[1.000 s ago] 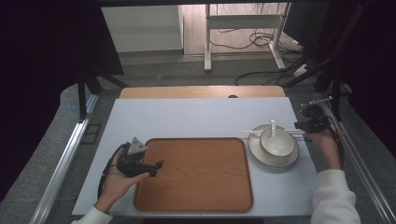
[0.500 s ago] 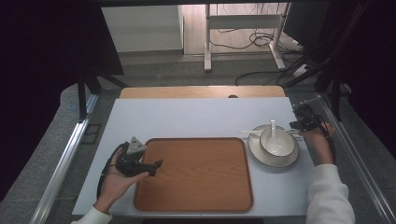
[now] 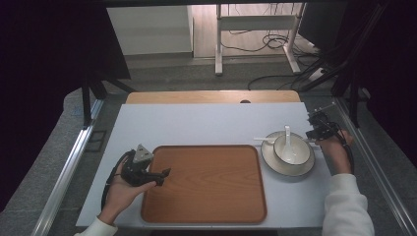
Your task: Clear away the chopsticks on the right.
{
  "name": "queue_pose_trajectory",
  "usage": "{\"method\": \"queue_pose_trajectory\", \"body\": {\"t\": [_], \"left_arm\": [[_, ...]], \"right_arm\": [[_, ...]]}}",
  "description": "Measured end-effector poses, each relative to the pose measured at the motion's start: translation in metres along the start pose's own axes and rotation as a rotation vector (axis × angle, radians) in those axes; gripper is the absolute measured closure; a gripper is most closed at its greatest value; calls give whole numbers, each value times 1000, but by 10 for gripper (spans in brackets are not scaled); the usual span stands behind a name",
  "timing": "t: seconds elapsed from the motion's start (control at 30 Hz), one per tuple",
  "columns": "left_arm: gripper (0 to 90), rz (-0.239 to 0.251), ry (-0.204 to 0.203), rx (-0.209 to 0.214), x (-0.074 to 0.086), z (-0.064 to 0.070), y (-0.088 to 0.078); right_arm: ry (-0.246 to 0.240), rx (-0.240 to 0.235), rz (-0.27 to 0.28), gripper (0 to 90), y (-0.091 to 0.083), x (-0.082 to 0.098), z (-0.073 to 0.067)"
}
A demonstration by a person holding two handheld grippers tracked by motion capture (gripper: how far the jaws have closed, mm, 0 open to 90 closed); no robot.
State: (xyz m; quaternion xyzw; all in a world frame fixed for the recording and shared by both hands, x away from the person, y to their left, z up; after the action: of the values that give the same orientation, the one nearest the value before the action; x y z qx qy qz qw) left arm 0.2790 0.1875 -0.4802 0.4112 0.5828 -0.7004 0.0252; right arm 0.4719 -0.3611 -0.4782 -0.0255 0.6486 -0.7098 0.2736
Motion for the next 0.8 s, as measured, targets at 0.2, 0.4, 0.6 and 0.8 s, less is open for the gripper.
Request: {"method": "queue_pose_trajectory", "body": {"t": [0.2, 0.4, 0.6, 0.8], "left_arm": [[164, 0, -3, 1, 0, -1, -1], [164, -1, -1, 3, 0, -1, -1], [164, 0, 3, 4, -1, -1, -2], [164, -2, 4, 5, -1, -1, -2]], "right_arm": [[7, 4, -14, 897, -3, 10, 1], [23, -2, -10, 897, -8, 18, 3], [33, -18, -11, 897, -14, 27, 2], [41, -28, -11, 897, -17, 33, 2]]}}
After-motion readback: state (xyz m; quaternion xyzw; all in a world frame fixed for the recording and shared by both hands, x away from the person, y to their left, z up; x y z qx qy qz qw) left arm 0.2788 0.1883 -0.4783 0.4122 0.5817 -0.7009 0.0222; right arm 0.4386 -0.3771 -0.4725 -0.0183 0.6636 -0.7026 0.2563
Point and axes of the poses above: each handheld gripper's, and its own axes: y roughly forward along the jaws, x roughly out of its underside, z roughly to its right, the point moved 2 cm from there along y, roughly forward along the jaws, and after that the axes turned 9 degrees about -z, right-handed, at the moved point
